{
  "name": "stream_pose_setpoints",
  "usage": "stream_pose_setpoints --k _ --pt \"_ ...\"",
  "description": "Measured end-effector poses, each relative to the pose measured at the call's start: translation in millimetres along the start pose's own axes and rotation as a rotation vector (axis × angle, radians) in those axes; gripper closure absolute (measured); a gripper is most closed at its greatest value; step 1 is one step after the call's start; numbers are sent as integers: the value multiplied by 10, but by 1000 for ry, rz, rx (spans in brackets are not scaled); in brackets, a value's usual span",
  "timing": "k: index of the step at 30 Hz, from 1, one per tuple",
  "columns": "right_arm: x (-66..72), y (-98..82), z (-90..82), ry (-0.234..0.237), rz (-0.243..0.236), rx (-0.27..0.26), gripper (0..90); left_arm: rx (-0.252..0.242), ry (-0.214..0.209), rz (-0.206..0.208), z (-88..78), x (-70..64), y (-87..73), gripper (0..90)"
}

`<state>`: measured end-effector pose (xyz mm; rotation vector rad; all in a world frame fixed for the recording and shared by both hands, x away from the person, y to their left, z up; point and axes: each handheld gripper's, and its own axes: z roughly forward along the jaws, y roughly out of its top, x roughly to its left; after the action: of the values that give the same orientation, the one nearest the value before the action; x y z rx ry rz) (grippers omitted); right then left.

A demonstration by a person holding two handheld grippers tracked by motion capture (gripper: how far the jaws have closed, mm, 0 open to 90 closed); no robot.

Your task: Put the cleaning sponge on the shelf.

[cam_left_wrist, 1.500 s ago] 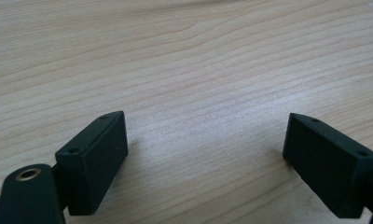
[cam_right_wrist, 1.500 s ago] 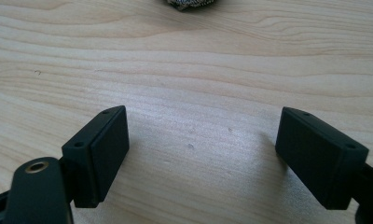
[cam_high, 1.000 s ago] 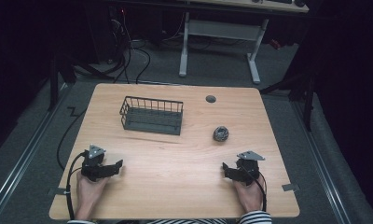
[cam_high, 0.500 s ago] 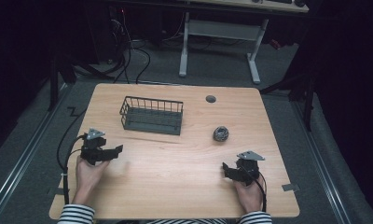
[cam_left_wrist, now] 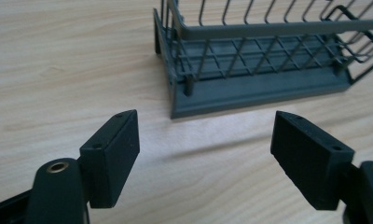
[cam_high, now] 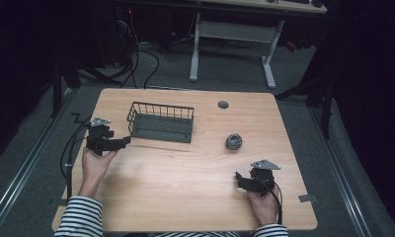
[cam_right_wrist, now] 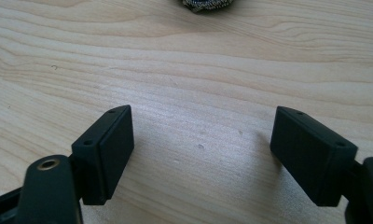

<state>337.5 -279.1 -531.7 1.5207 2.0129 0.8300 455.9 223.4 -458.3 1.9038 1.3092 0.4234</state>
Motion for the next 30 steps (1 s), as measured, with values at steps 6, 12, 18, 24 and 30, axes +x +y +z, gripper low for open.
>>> stream_pose_setpoints --k 6,12,18,24,30 --pt "2 -1 -3 4 -4 -2 232 -7 22 23 49 2 254 272" --pt "4 -1 -4 5 -5 -2 237 -4 37 53 74 -51 503 291" --pt "4 -2 -5 5 -6 -3 238 19 67 41 196 -31 627 319" --pt "4 -2 -5 6 -7 -3 239 28 99 29 303 9 695 374" --pt "3 -2 -4 11 -16 -5 240 60 114 -3 423 96 671 420"
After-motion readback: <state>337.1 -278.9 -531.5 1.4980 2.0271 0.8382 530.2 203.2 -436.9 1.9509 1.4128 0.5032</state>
